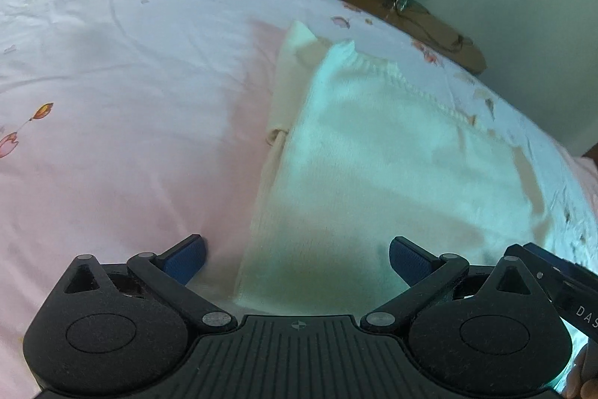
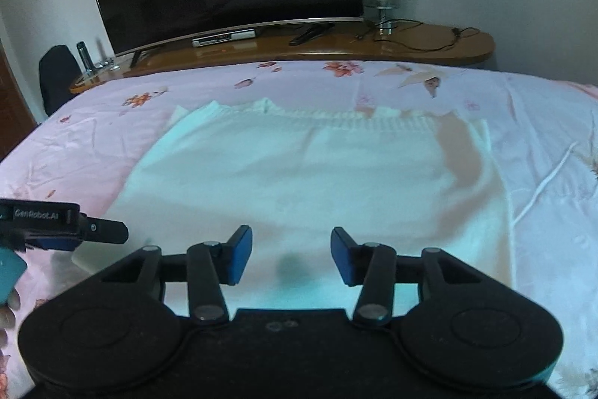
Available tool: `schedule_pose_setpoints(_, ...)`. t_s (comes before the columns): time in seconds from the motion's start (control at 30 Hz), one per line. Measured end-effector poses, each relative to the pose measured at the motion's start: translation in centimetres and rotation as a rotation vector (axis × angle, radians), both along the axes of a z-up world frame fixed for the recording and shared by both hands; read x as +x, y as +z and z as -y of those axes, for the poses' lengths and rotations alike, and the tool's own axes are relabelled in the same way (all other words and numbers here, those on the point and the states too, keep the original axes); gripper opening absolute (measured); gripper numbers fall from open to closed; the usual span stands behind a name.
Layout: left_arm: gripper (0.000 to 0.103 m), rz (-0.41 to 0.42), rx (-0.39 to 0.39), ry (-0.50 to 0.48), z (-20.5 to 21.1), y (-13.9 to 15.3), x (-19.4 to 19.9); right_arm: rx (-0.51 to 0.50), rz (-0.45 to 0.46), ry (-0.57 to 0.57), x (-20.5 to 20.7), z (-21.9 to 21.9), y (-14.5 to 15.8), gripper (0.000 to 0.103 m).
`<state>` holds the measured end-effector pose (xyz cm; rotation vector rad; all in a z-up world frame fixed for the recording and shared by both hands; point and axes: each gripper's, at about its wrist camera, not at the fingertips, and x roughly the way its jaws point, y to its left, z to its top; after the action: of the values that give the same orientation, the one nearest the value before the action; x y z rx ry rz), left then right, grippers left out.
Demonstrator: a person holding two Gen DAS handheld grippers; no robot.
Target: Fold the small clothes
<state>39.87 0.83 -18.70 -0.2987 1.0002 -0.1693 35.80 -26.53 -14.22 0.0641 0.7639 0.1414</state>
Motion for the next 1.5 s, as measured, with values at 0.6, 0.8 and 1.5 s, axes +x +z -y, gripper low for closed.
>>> schedule_pose_setpoints(0.6,0.102,0.001,-0.256,0.031,-0.9,-0.2,1.6,0.029,-0.010,0.003,0.3,0.7,-1.0,0.046)
schedule_pose_setpoints(0.8,0.103,-0.112,-0.403,0.256,-4.5,-0.5,-5.9,0.031,-0.006,0.009,-0.2,1.2,-1.0,0.046)
schedule_pose_setpoints(1.5,0.015,0.106,-0.647,0.430,0.6,-5.2,-2.0,-0.030,0.062,0.017,3.9,0.7,-2.7,0.045)
